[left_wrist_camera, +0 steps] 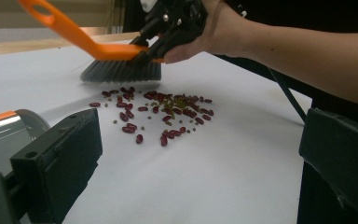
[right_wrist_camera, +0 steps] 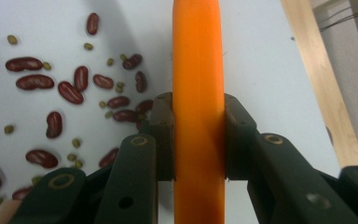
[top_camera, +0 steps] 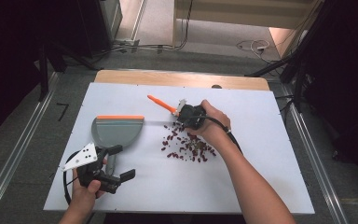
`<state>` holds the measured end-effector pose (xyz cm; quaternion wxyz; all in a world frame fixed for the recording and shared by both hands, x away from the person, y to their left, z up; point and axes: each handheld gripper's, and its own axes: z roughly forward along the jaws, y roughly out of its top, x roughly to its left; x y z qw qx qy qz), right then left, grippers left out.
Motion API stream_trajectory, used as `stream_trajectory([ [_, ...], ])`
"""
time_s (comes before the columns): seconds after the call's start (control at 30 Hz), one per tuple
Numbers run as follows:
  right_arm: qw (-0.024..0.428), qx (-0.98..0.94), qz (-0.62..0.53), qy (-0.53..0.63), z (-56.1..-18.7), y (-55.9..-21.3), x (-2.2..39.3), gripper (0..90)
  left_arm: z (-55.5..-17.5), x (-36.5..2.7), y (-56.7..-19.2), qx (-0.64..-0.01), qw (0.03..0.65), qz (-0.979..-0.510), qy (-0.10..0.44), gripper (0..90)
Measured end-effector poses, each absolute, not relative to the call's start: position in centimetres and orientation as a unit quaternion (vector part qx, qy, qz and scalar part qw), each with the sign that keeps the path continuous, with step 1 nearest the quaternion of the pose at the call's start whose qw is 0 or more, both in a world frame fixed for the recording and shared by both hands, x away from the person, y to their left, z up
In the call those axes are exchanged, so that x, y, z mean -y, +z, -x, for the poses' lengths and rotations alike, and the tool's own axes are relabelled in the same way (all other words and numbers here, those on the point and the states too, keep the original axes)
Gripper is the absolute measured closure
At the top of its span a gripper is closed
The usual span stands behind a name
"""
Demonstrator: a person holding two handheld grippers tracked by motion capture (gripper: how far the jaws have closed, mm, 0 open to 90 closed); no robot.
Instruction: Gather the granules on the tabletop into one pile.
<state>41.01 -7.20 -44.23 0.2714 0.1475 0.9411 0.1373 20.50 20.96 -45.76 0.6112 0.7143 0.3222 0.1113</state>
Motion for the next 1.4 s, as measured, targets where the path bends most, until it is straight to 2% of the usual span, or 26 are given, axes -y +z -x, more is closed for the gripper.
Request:
stream_trajectory([
  [0.2,0.263,-0.949,-0.117,0.132,-40.2,-44.7,6.7,68.9,-20.5,-20.9,-45.8,-0.321,0.611,-0.715,0.11,0.4],
  [0.63,0.226,-0.963,-0.039,0.143,-36.6,-44.4,8.7,68.8,-20.5,-20.5,-45.7,-0.319,0.609,-0.718,0.11,0.4],
  [0.73,0.227,-0.961,-0.041,0.153,-36.5,-43.9,9.1,68.8,-20.5,-20.6,-45.8,-0.32,0.61,-0.717,0.11,0.4],
  [0.83,0.251,-0.952,-0.052,0.167,-36.9,-43.3,9.2,68.8,-20.6,-20.6,-45.8,-0.321,0.608,-0.718,0.11,0.4],
  [1.0,0.263,-0.95,-0.049,0.163,-38.3,-43.1,7.5,68.8,-20.6,-20.6,-45.9,-0.32,0.607,-0.719,0.109,0.4],
  [1.13,0.256,-0.954,-0.037,0.152,-38.9,-44.0,5.7,68.8,-20.5,-20.8,-45.9,-0.322,0.608,-0.717,0.11,0.4],
  [1.2,0.24,-0.958,-0.027,0.153,-38.8,-44.3,5.4,68.8,-20.5,-20.8,-45.9,-0.322,0.608,-0.717,0.11,0.3],
  [1.4,0.232,-0.962,-0.01,0.145,-37.6,-44.5,5.7,68.8,-20.5,-20.8,-45.9,-0.322,0.607,-0.718,0.109,0.4],
])
